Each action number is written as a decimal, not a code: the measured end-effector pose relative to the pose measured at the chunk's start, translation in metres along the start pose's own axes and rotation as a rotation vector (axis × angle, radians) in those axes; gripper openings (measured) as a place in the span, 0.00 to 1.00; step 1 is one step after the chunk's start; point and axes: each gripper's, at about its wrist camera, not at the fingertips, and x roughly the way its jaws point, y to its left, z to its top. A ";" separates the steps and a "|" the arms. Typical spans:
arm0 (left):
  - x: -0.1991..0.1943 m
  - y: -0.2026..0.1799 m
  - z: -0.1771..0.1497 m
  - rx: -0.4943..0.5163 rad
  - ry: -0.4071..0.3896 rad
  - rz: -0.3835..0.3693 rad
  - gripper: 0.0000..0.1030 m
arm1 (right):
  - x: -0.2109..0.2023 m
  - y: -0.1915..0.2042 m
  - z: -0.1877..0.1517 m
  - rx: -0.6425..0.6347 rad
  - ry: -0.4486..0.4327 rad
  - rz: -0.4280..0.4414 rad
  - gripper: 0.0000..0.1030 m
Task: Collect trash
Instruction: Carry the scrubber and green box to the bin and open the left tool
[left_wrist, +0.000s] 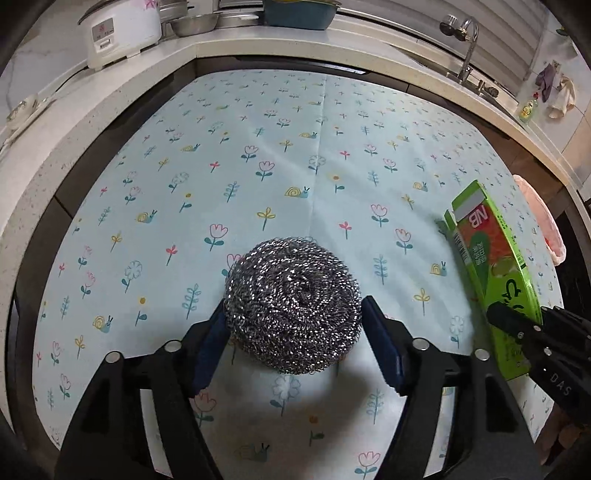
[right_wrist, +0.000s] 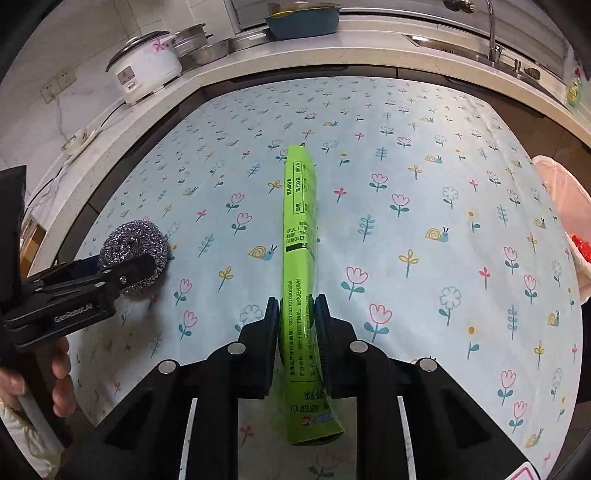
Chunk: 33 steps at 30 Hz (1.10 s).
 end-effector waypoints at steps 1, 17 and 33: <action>0.001 0.001 0.000 -0.008 0.000 -0.011 0.62 | -0.001 -0.001 0.001 0.002 -0.003 0.001 0.19; -0.007 -0.082 0.043 0.108 -0.053 -0.130 0.53 | -0.039 -0.051 0.021 0.114 -0.129 -0.009 0.19; -0.012 -0.254 0.109 0.300 -0.143 -0.278 0.53 | -0.117 -0.196 0.053 0.287 -0.312 -0.149 0.19</action>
